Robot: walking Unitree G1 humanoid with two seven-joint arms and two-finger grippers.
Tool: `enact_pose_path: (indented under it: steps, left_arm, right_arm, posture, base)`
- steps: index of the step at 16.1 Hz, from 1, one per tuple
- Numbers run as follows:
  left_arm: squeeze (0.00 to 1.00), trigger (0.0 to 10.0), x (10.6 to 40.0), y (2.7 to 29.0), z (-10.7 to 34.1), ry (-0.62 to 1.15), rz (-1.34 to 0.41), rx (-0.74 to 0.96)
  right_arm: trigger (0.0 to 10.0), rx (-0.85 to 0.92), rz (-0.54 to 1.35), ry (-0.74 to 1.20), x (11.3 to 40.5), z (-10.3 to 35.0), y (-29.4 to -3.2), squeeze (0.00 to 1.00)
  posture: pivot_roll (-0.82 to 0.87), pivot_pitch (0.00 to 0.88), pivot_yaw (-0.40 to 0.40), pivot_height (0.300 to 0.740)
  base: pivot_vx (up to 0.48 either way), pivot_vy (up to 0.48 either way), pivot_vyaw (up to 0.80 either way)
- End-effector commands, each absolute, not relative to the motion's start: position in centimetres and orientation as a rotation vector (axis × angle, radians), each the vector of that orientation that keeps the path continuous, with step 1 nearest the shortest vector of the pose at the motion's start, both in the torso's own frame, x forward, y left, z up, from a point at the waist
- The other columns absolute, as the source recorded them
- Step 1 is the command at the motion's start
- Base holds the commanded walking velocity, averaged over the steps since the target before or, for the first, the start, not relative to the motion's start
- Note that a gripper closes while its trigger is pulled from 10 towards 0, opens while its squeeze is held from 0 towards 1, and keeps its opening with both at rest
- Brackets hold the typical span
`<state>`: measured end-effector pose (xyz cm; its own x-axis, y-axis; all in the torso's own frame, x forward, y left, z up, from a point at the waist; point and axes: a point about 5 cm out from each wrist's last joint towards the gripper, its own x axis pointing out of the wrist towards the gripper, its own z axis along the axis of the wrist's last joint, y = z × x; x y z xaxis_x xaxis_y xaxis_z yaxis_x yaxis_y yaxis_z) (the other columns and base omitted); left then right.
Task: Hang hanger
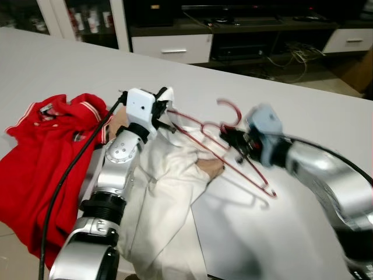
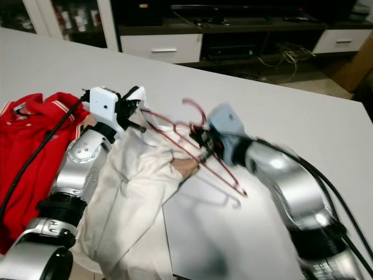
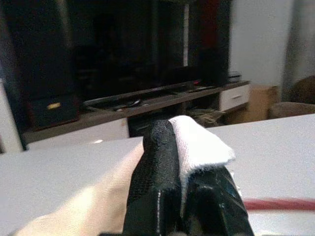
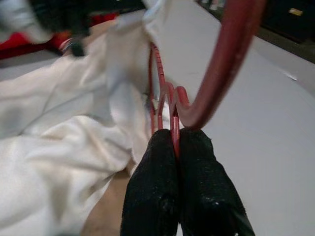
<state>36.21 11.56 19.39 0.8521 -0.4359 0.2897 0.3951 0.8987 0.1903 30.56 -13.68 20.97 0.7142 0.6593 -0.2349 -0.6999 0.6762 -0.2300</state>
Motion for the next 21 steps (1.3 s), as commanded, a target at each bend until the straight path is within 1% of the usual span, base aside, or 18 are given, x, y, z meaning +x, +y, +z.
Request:
enact_pose_path:
  steps: [1, 4, 8, 11, 17, 20, 21]
  left_arm:
    - [0.0, 0.0, 36.1, 10.8, 20.2, -0.364, -0.468, 0.146]
    - [0.0, 0.0, 35.6, 9.7, 20.7, -0.393, -0.506, 0.151]
    - [0.0, 0.0, 35.0, 8.6, 20.9, -0.408, -0.559, 0.146]
    - [0.0, 0.0, 34.5, 8.0, 21.1, -0.421, -0.605, 0.166]
    - [0.0, 0.0, 32.8, 6.2, 20.5, -0.444, -0.78, 0.312]
    - [0.0, 0.0, 31.8, 5.3, 20.9, -0.502, -0.866, 0.434]
    - [0.0, 0.0, 31.7, 5.2, 21.0, -0.511, -0.876, 0.442]
  right_arm:
    - [10.0, -0.321, 0.742, 0.132, 30.9, 21.1, -13.9, 0.0]
    - [10.0, -0.265, 0.688, 0.108, 32.4, 21.4, -12.9, 0.0]
    - [10.0, -0.185, 0.675, 0.052, 33.8, 22.0, -11.9, 0.0]
    - [10.0, -0.169, 0.692, 0.038, 34.0, 22.2, -11.4, 0.0]
    - [10.0, -0.113, 0.652, -0.006, 34.7, 22.9, -12.1, 0.0]
    - [10.0, -0.095, 0.62, -0.043, 34.9, 23.7, -12.7, 0.0]
    - [10.0, -0.092, 0.614, -0.048, 34.9, 23.8, -12.7, 0.0]
  posture:
    - [0.04, 0.087, -0.035, 0.74]
    - [0.05, 0.086, -0.04, 0.74]
    - [0.06, 0.082, -0.039, 0.74]
    - [0.06, 0.081, -0.037, 0.74]
    - [0.06, 0.081, -0.038, 0.74]
    - [0.06, 0.081, -0.038, 0.74]
    - [0.06, 0.081, -0.038, 0.74]
  base:
    - [0.0, 0.0, 0.0]
    - [0.0, 0.0, 0.0]
    - [0.0, 0.0, 0.0]
    - [0.0, 0.0, 0.0]
    - [0.0, 0.0, 0.0]
    - [0.0, 0.0, 0.0]
    - [0.0, 0.0, 0.0]
